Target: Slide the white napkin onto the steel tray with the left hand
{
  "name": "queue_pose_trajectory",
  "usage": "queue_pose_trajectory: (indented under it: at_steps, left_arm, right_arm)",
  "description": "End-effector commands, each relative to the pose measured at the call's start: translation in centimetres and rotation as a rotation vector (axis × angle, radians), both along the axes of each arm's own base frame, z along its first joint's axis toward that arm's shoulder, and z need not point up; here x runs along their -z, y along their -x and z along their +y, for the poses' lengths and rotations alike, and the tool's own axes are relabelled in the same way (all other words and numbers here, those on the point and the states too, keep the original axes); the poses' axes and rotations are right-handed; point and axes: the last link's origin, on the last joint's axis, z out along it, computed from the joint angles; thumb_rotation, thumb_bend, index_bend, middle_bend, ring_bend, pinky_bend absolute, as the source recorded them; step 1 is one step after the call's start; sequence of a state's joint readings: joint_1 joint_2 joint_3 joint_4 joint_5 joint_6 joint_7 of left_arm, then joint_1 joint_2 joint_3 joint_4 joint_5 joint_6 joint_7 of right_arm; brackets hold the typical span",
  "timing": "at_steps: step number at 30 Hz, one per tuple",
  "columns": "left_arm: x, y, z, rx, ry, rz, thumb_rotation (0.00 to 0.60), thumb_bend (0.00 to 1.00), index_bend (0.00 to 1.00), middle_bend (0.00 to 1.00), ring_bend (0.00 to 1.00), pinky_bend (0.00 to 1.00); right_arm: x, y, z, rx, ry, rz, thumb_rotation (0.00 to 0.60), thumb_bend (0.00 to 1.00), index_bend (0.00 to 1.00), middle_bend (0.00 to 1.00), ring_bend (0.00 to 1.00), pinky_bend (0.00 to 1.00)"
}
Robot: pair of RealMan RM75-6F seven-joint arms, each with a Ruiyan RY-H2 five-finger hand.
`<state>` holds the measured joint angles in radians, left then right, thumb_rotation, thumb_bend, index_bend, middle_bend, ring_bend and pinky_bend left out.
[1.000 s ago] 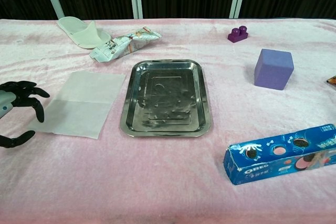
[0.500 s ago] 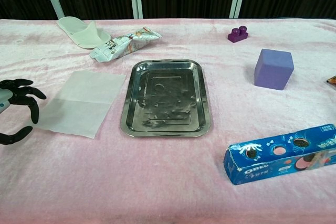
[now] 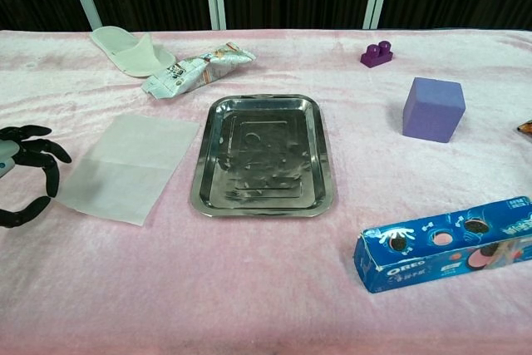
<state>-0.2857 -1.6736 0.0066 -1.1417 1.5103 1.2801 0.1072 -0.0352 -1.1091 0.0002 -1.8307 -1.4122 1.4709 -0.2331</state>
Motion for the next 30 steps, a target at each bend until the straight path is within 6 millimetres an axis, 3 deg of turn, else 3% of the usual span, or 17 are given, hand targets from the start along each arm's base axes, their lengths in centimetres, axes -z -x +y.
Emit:
queue_pose_trajectory:
  at_steps: [1,13,23,30]
  left_arm:
    - [-0.1,-0.1,0.1,-0.001,-0.003,-0.008,0.6,0.46,0.56,0.25,0.0,0.05]
    - [-0.9,-0.8,1.5,-0.024,-0.051,-0.053,0.6,0.46,0.57,0.25,0.0,0.05]
    - [-2.6,-3.9,4.7,-0.241,-0.061,-0.335,0.6,0.47,0.58,0.25,0.0,0.05]
    - [-3.5,-5.3,5.6,-0.285,-0.071,-0.47,0.6,0.47,0.58,0.26,0.0,0.05]
  right_arm:
    - [0.0,0.0,0.0,-0.001,0.0,0.001,0.6,0.3,0.0,0.0,0.04,0.15]
    - [0.0,0.0,0.1,-0.002,0.0,-0.001,0.6,0.3,0.0,0.0,0.04,0.15]
    - [0.0,0.0,0.1,-0.001,-0.001,-0.002,0.6,0.3,0.0,0.0,0.04,0.15]
    - [0.1,0.0,0.1,0.001,-0.007,-0.002,0.6,0.31,0.0,0.0,0.04,0.15]
